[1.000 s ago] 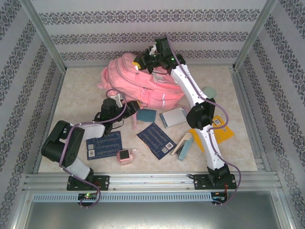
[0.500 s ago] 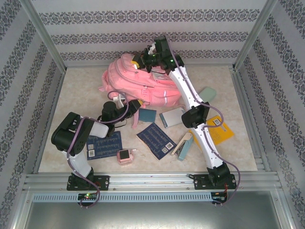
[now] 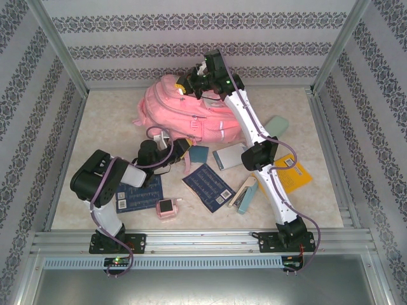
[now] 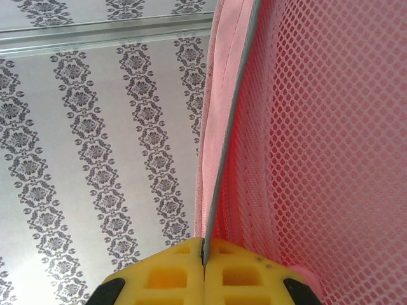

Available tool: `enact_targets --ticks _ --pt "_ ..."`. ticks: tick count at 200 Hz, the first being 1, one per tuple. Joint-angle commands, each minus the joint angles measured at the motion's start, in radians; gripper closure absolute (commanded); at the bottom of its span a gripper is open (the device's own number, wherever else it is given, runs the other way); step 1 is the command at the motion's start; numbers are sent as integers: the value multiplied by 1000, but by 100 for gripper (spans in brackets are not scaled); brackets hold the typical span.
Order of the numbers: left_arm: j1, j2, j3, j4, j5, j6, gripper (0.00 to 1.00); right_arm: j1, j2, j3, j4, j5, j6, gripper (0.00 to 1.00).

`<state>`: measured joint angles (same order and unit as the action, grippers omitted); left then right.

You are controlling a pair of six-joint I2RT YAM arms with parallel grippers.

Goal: Pack the student bag

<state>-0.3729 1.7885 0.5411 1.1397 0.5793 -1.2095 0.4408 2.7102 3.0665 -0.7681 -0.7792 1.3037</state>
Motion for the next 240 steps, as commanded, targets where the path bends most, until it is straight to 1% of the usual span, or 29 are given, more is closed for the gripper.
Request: enact_targets --ticks 1,34,60,68,80,92,114,133,147,156,164,181,187,197,211,221,235,240 --pt "-27 34 24 66 3 -30 48 3 -18 87 49 -37 16 100" --pt "-39 34 27 71 -24 -35 49 3 -19 87 44 -34 12 100" --pt "-40 3 18 51 -49 -27 54 1 -21 87 33 -23 8 100" --pt "-40 -28 9 8 -70 -3 55 0 -24 87 24 -15 4 100" --pt "-42 -101 5 -134 -107 57 54 0 -30 87 5 1 0 100" --pt "-46 -190 21 -328 -150 155 52 -1 -38 87 -9 19 -3 100" --pt "-59 -343 85 -706 -261 334 50 -4 -47 87 -10 22 5 100" --pt "-58 -410 150 -936 -327 436 51 -4 -53 87 -16 23 3 100" --pt "-77 -430 210 -1089 -375 524 51 -7 -58 87 -23 24 -3 100" --pt "-108 -431 264 -1201 -444 597 51 -7 -60 87 -25 24 -7 100" --pt "-148 -419 324 -1303 -530 676 50 -5 -59 87 -23 23 -7 100" --pt "-236 -372 453 -1487 -702 830 44 -9 -58 87 -24 21 -7 100" --pt "-256 -352 486 -1528 -737 883 42 -10 -58 87 -26 20 -7 100" --pt "-276 -329 528 -1573 -764 960 40 -11 -54 87 -25 13 -7 100" --pt "-305 -318 549 -1587 -812 1084 38 -14 -55 87 -26 7 -10 100" --pt "-333 -322 536 -1556 -856 1181 36 -16 -55 87 -26 2 -12 100" --pt "-387 -327 497 -1475 -929 1362 31 -16 -55 87 -27 -4 -14 100" --pt "-404 -323 486 -1448 -962 1415 28 -16 -55 87 -27 -6 -14 100"
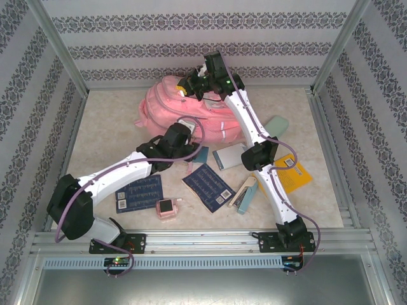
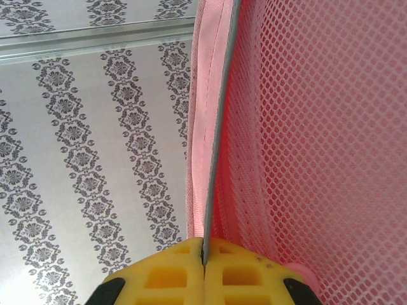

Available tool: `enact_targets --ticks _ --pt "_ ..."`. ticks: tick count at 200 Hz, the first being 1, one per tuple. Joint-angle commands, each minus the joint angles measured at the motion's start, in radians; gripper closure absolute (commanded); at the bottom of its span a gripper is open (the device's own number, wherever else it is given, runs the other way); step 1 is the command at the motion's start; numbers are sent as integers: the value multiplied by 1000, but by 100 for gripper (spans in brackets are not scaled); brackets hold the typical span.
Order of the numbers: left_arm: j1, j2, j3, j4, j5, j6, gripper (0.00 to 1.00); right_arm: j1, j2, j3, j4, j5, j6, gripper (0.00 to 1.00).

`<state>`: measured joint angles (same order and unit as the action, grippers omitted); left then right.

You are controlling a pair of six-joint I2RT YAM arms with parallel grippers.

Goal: Pack the student bag

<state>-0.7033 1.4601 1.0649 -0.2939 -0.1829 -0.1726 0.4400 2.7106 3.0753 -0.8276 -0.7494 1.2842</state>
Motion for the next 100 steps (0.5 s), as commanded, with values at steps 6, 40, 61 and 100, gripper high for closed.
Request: enact_targets --ticks 6,40,61,100 --pt "-91 14 -51 25 -245 434 25 -15 -55 79 36 -37 7 100" --pt "-145 84 -151 315 -411 702 12 -12 -61 78 45 -47 17 100" --pt "-156 110 -312 713 -466 930 0 -12 -66 79 52 -53 20 100" --pt "-147 253 -404 1161 -504 1177 1 -4 -63 79 63 -74 22 100"
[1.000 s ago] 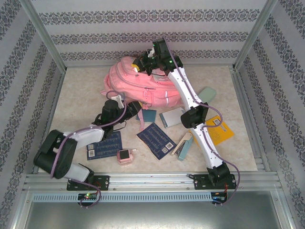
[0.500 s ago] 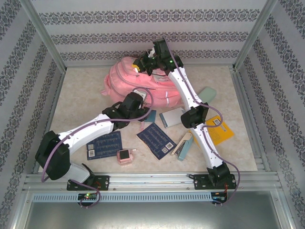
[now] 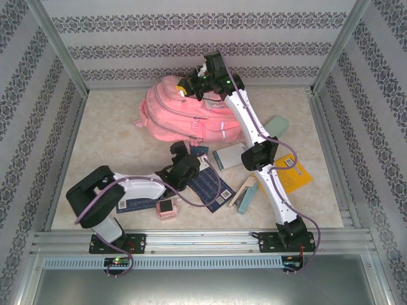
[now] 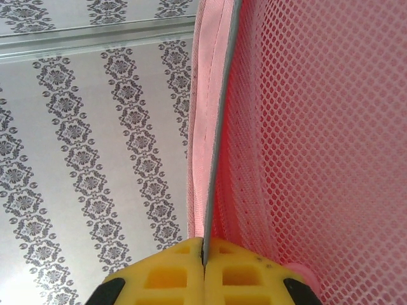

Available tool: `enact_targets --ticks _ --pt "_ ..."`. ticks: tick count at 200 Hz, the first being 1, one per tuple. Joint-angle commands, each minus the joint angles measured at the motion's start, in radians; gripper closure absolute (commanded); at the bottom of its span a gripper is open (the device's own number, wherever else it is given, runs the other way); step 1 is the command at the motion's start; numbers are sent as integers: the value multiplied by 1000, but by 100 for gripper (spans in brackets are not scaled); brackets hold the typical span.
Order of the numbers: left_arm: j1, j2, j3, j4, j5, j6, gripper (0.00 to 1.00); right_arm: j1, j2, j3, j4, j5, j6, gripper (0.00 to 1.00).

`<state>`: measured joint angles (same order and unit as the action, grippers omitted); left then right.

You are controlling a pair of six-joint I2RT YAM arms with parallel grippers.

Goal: Pack the student bag

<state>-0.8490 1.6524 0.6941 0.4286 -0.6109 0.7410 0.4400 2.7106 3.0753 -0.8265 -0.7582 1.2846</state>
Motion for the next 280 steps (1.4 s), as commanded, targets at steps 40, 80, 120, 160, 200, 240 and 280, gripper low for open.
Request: enact_targets --ticks 40,80,120,160,200,240,280 --pt "26 116 -79 623 -38 301 13 9 -55 79 67 -83 18 100" --pt "68 104 -74 602 39 229 30 15 -52 78 71 -90 15 100" --pt "105 104 -54 564 100 136 35 21 -54 78 75 -96 14 100" --pt "152 47 -39 515 123 -78 35 26 -54 79 79 -110 6 100" --pt "203 -45 -42 417 143 -319 35 26 -49 80 75 -109 4 100" --pt "254 -160 -62 276 153 -507 35 22 -48 79 66 -100 -10 100" --pt "260 -268 58 -148 276 -798 34 18 -51 79 43 -78 -19 100"
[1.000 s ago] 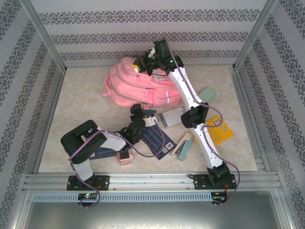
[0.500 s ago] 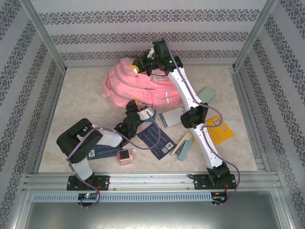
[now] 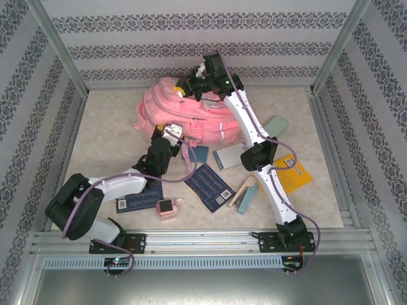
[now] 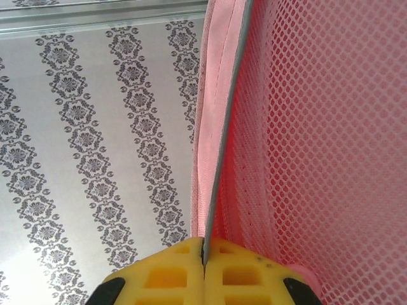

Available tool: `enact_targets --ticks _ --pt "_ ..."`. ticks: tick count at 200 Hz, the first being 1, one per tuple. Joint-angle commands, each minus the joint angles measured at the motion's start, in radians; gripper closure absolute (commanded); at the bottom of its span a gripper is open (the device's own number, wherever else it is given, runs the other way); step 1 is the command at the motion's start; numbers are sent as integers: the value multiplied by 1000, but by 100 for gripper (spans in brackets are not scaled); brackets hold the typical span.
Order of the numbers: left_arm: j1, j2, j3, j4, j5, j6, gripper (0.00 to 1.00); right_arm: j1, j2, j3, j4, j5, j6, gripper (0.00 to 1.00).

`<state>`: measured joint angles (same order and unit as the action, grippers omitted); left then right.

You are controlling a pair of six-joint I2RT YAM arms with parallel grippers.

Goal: Pack the student bag

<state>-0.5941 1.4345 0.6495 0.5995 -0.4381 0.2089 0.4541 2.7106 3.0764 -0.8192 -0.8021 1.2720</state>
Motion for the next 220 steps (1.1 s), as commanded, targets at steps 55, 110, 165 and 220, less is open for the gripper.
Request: enact_targets --ticks 55,110,165,220 --pt "4 -5 243 -653 219 -590 30 7 -52 77 39 -22 5 100" --pt "-61 79 327 -744 76 -636 24 12 -55 78 43 -14 18 100" --pt "-90 179 413 -780 -2 -643 20 17 -55 78 47 -7 31 100" --pt "-85 240 446 -777 -34 -632 36 17 -62 77 45 -14 35 100"
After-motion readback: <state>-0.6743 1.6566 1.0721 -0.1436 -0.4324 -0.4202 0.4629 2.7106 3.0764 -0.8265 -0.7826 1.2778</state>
